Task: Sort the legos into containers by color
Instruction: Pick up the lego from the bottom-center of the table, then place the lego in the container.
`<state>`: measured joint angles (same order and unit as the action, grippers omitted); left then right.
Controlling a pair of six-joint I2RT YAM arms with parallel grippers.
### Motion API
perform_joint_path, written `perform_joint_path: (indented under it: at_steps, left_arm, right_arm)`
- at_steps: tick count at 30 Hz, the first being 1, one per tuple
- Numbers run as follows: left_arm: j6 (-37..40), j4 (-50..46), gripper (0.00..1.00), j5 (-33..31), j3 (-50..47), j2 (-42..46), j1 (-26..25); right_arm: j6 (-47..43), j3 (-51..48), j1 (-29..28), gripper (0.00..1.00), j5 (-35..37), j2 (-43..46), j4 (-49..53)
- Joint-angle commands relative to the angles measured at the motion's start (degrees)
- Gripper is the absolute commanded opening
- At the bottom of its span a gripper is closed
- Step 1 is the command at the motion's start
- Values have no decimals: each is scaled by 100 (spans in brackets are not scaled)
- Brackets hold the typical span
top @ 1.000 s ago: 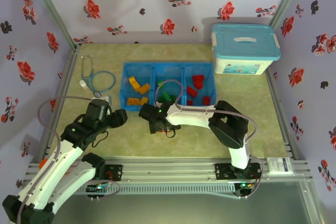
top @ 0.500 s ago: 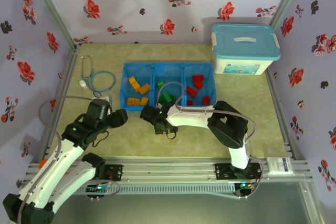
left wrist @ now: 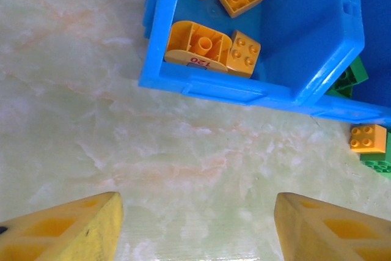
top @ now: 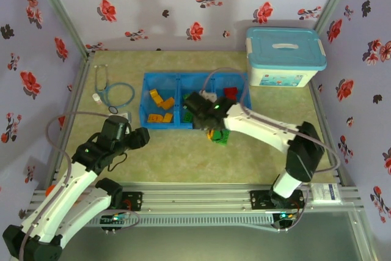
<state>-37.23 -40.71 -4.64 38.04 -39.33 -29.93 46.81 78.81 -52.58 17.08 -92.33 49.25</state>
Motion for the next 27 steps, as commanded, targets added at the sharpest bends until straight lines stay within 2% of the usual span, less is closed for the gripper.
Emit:
perform_joint_path:
  at_steps: [1, 8, 18, 19, 22, 23, 27]
  left_arm:
    - [-190, 138, 66, 121, -182, 55, -179]
    - [-534, 414, 66, -15, -392, -35, -779]
    - [-602, 789, 66, -230, -318, -412, -1553]
    - [-614, 867, 66, -228, -313, -470, -1650]
    - [-645, 1068, 66, -260, -257, -734, -1922]
    - [-650, 1120, 66, -291, -228, -845, -2027]
    - [-608, 1319, 66, -449, -61, -1335, -2418]
  right_arm:
    - [-396, -173, 638, 52, 105, 439, 164]
    - [-683, -369, 1803, 52, -327, 389, -122]
    - [-735, -472, 2441, 56, -626, 73, -483]
    - [-742, -470, 2477, 58, -649, 53, -510]
    - [-796, -378, 2515, 86, -671, 25, -570]
    - [-810, -327, 2508, 91, -668, 30, -554]
    - [-813, -309, 2383, 96, -404, 268, -450]
